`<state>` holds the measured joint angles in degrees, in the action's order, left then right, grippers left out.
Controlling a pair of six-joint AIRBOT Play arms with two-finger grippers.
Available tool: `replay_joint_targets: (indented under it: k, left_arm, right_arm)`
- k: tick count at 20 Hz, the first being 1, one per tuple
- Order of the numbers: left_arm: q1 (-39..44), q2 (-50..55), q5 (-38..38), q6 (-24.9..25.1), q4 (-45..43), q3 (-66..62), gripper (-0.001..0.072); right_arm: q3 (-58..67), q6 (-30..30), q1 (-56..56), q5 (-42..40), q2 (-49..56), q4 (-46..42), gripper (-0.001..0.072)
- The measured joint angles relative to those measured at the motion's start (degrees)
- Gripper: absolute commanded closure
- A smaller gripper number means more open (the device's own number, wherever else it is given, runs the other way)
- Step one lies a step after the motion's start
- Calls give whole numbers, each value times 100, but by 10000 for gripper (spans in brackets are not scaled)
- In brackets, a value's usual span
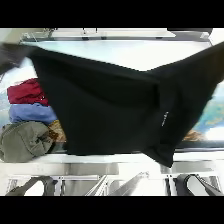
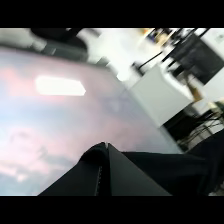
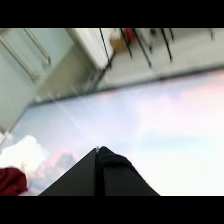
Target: Fold the shirts.
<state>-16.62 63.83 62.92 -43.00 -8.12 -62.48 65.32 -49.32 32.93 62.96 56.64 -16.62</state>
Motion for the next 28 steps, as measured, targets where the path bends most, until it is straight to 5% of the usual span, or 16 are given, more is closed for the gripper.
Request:
replay_joint_targets:
  k: [5, 11, 16, 28]
  left_arm:
    - [525, 1969, -988, 431, -313, -286, 688]
    - [638, 3657, -1211, 555, -413, -1486, 697]
    - [656, 4262, -1008, 387, -1001, -2107, 697]
    - [929, 4402, -590, -1001, -3783, -2256, 696]
  right_arm:
    - [-358, 763, -455, -538, 2186, 299, 692]
    - [422, 1473, -579, -538, 4286, 1362, 692]
    - [857, 1572, -527, -240, 4809, 1292, 692]
    - [944, 986, -295, 26, 4929, -514, 693]
